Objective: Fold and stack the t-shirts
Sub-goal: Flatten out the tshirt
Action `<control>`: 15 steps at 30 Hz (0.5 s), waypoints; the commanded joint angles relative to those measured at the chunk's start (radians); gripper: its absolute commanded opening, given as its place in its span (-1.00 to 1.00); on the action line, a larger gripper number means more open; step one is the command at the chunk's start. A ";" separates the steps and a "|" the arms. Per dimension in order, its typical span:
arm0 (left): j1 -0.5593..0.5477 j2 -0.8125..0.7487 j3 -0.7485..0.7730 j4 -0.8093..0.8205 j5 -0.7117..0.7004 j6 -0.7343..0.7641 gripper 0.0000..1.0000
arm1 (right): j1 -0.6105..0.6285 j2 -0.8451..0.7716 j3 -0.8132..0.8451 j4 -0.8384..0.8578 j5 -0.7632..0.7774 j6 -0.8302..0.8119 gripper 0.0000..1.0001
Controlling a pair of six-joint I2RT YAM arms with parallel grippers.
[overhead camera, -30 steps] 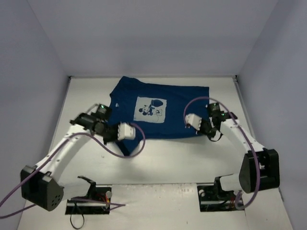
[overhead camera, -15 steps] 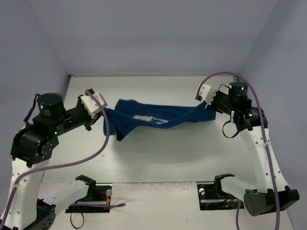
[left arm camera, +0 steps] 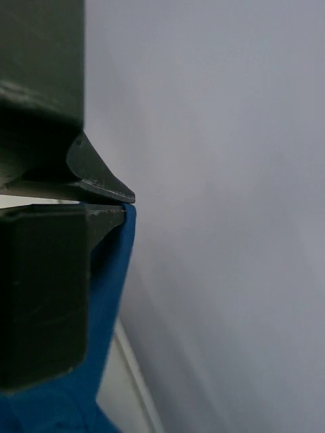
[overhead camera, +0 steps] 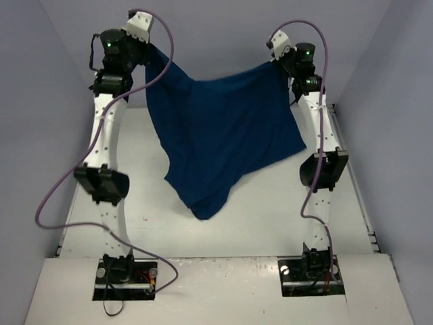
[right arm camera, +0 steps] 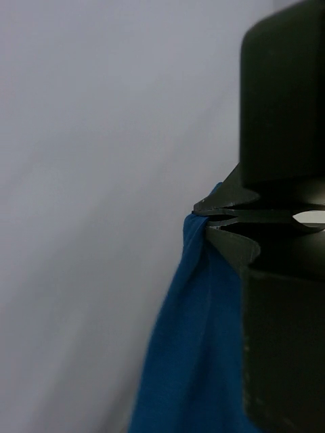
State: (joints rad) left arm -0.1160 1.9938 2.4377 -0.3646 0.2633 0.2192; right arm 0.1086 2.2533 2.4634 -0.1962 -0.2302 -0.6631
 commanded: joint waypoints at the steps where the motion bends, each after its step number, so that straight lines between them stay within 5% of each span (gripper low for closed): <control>1: 0.012 0.168 0.449 0.220 -0.027 -0.047 -1.00 | 0.033 0.004 0.195 0.404 0.114 0.067 -1.00; 5: 0.012 0.114 0.366 0.509 -0.078 -0.028 -1.00 | 0.049 -0.094 0.028 0.694 0.149 0.097 -1.00; 15: 0.050 0.009 0.303 0.713 -0.098 -0.069 -1.00 | 0.048 -0.152 0.037 1.059 0.174 0.202 -1.00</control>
State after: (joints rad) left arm -0.0934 2.1350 2.6995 0.0743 0.1918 0.1889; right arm 0.1658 2.2117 2.4621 0.5353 -0.0904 -0.5119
